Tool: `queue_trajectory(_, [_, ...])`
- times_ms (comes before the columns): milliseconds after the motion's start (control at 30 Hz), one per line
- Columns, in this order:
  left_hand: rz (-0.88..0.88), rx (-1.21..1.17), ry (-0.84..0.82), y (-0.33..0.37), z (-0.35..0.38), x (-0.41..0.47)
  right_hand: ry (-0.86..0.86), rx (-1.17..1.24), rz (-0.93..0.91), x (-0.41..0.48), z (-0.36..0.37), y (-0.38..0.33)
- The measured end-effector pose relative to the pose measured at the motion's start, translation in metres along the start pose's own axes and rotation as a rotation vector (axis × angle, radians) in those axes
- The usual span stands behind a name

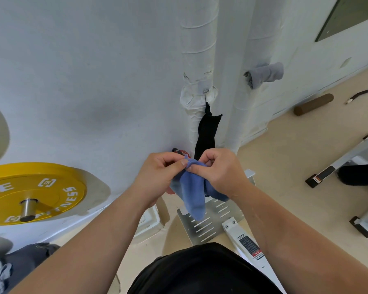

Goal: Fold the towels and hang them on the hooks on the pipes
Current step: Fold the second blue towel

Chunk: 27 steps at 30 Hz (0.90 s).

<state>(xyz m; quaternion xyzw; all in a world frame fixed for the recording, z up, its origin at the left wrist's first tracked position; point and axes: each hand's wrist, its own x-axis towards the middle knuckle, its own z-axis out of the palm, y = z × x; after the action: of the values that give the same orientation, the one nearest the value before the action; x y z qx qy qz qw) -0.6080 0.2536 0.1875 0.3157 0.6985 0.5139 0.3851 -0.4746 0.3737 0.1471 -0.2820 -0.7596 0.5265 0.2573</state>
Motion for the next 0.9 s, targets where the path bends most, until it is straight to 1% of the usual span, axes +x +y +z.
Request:
queue_trajectory(100, [0.081, -0.006, -0.010, 0.001, 0.003, -0.002, 0.020, 0.023, 0.044, 0.004, -0.002, -0.002])
queue_trajectory(200, [0.106, -0.001, 0.103, 0.001, 0.006, 0.001, 0.021, -0.003, 0.046, 0.007, 0.001, -0.005])
queue_trajectory(267, [0.103, -0.014, 0.136, 0.001, 0.005, 0.003, 0.014, -0.003, 0.032, 0.008, 0.004, -0.005])
queue_trajectory(333, [0.099, -0.005, 0.174, 0.002, 0.000, 0.007, -0.028, -0.023, -0.007, 0.008, 0.005, -0.001])
queue_trajectory(400, [0.116, 0.015, 0.223, 0.003, -0.007, 0.011, -0.089, -0.145, -0.053, 0.009, 0.004, 0.006])
queue_trajectory(533, [0.165, 0.052, 0.304, 0.006, -0.023, 0.020, -0.195, -0.501, -0.146, 0.015, 0.003, 0.016])
queue_trajectory(600, [0.173, 0.033, 0.347, 0.008, -0.030, 0.023, -0.265, -0.710, -0.167, 0.016, 0.004, 0.021])
queue_trajectory(667, [0.178, 0.013, 0.395, 0.010, -0.039, 0.026, -0.330, -0.863, -0.162, 0.016, 0.004, 0.026])
queue_trajectory(767, [0.184, 0.033, 0.457, 0.010, -0.054, 0.030, -0.408, -0.996, -0.137, 0.015, 0.001, 0.034])
queue_trajectory(900, [0.167, 0.131, 0.522, 0.003, -0.080, 0.038, -0.435, -1.146, -0.133, 0.021, -0.012, 0.032])
